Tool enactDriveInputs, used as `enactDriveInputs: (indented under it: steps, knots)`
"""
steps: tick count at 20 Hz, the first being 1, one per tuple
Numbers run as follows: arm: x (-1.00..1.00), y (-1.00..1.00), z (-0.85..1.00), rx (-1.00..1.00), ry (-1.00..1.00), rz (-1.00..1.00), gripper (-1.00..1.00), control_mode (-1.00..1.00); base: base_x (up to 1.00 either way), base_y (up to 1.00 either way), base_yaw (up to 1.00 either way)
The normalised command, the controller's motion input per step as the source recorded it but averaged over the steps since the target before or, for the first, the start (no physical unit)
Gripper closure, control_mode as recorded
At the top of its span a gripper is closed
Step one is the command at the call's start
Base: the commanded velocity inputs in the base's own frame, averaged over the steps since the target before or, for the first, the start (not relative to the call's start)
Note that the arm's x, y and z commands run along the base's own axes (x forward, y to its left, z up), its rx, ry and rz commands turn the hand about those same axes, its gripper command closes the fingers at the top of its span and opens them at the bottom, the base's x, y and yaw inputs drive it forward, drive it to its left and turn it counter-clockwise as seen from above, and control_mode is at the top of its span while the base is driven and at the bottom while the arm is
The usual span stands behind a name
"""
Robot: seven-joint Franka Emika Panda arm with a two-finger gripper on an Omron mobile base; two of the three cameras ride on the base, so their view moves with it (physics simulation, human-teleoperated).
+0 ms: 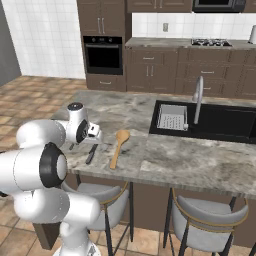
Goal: Pick up the metallic utensils from the counter and place them in the open drawer. Make sure not to pick up any wooden utensils.
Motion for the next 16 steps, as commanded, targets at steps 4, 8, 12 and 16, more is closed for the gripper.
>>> enactDriveInputs:
  steps: [4, 8, 12, 16]
  knots:
    - [0.00, 0.00, -0.49, 0.00, 0.00, 0.00, -1.00, -1.00, 0.00, 0.00, 0.00]
    - [0.00, 0.00, -0.38, 0.00, 0.00, 0.00, -1.00, -1.00, 0.00, 0.00, 0.00]
    - [0.09, 0.00, -0.31, 0.00, 0.00, 0.00, -1.00, -1.00, 0.00, 0.00, 0.00]
    - [0.03, 0.00, -0.36, 0.00, 0.00, 0.00, -1.00, -1.00, 0.00, 0.00, 0.00]
